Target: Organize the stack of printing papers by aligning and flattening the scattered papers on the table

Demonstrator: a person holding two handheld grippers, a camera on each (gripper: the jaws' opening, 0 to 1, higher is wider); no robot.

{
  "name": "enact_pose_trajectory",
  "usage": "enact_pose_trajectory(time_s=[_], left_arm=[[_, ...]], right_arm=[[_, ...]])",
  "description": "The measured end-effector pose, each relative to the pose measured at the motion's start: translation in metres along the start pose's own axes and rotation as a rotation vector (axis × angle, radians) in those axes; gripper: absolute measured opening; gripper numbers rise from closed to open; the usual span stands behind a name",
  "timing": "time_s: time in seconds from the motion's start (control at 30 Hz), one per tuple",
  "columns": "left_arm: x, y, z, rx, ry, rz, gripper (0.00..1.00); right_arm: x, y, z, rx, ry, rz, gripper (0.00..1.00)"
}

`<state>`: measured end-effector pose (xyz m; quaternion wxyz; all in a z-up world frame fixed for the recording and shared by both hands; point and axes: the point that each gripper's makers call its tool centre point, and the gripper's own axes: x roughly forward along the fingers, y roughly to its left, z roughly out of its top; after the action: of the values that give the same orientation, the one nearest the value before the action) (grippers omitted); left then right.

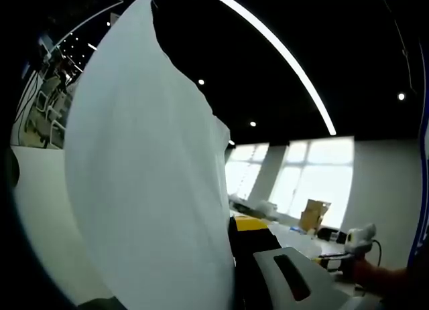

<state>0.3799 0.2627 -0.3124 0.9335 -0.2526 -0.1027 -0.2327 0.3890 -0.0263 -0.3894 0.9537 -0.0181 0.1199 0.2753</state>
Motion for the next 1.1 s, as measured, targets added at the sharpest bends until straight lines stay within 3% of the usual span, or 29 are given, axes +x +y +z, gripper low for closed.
enact_pose_trajectory(time_s=[0.27,0.6,0.77,1.1], left_arm=[[0.0,-0.001,-0.001,0.002,0.001,0.001,0.06],[0.0,-0.002,-0.002,0.005,0.004,0.003,0.06],[0.0,-0.002,-0.001,0.005,0.004,0.004,0.06],[0.0,-0.002,-0.002,0.007,0.007,0.006,0.06]], right_arm=[[-0.008,0.0,0.014,0.017,-0.084,0.009,0.02],[-0.012,0.004,0.022,0.026,-0.128,0.029,0.01],[-0.02,0.006,0.031,0.035,-0.182,0.044,0.0],[-0.023,0.01,0.035,0.041,-0.212,0.06,0.0]])
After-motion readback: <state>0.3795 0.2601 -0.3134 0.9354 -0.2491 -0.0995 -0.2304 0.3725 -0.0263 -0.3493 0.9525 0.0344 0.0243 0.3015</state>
